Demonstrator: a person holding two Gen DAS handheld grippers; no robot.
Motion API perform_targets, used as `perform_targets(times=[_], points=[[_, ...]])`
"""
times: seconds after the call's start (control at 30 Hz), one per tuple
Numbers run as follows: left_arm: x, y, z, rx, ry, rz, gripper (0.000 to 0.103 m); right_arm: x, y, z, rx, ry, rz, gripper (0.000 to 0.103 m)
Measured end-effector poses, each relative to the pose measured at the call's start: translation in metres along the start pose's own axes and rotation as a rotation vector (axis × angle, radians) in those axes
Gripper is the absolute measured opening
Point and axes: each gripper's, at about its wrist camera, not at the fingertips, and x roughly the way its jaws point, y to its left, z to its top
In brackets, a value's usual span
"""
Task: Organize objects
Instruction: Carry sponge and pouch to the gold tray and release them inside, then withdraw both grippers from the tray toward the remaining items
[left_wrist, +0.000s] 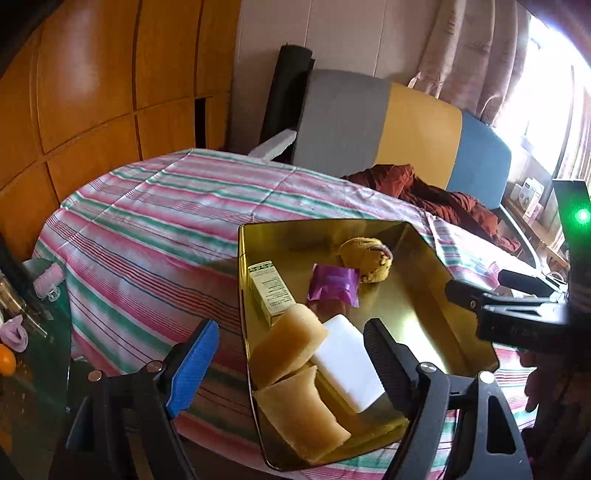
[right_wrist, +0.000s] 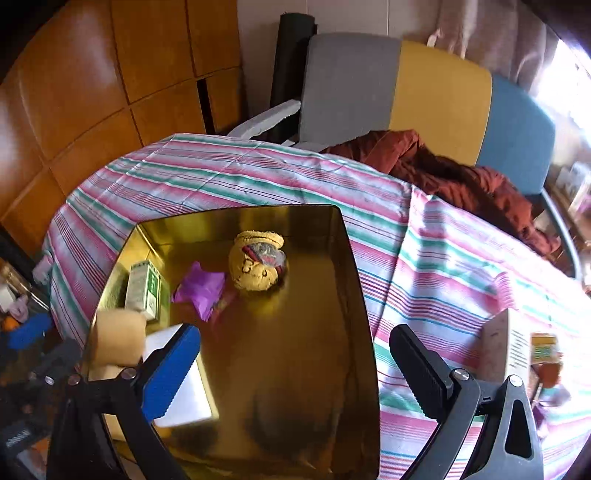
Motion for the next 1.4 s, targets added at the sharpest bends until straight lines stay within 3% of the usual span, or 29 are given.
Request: perform_targets(times=[0.57, 0.93, 1.4], points=[[-0.019, -0.030, -0.002, 0.040, -0.022, -0.052, 0.082, -0.079, 0.017, -0.027, -0.078, -0.202, -0.090, 0.103], [-0.018, -0.047, -0.003, 0.081, -0.007, -0.047, 0.082, -0.090, 0.006, -0.035, -0.063, -0.222, -0.103, 0.103], [-0.006, -0.071, -0.003, 0.121, 0.038, -0.094, 0.082, -0.086, -0.029, -0.042, 0.000, -0.205, -0.133, 0.103]])
